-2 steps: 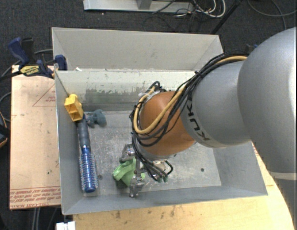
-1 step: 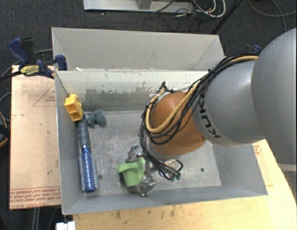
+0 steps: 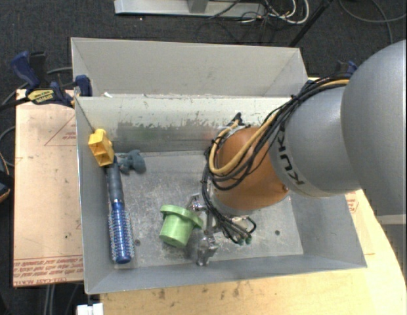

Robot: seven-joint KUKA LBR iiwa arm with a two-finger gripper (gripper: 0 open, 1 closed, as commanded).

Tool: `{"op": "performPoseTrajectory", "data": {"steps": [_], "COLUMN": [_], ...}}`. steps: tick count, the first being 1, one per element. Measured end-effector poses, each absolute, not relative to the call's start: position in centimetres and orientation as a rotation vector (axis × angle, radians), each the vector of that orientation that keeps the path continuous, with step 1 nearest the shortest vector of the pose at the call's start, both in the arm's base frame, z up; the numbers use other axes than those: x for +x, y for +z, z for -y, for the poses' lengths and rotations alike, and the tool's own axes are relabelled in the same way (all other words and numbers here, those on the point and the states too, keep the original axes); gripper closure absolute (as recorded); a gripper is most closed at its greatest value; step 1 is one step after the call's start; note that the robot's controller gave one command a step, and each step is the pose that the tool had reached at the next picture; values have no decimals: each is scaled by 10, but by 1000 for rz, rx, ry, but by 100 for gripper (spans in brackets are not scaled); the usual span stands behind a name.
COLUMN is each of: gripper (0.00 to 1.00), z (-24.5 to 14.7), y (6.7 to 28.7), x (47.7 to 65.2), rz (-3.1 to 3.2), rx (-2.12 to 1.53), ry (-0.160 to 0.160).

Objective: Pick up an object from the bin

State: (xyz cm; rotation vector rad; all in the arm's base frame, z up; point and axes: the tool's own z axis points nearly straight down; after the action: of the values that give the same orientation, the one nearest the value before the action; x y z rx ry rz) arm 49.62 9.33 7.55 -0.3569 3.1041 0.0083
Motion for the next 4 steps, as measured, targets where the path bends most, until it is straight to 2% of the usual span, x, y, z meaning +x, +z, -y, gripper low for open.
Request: {"op": "performPoseTrajectory", "data": {"steps": [1,2,3,4], "gripper": [0,100,100,100], "z": [-120,-121,-122,-123], "y": [76,75,124,183], "x": [492,488,489,491], "rz": [-3107,-3124,-3122,-3120], "rx": [-292,-291,-290,-288], "ry": [1,3,3,3]}}
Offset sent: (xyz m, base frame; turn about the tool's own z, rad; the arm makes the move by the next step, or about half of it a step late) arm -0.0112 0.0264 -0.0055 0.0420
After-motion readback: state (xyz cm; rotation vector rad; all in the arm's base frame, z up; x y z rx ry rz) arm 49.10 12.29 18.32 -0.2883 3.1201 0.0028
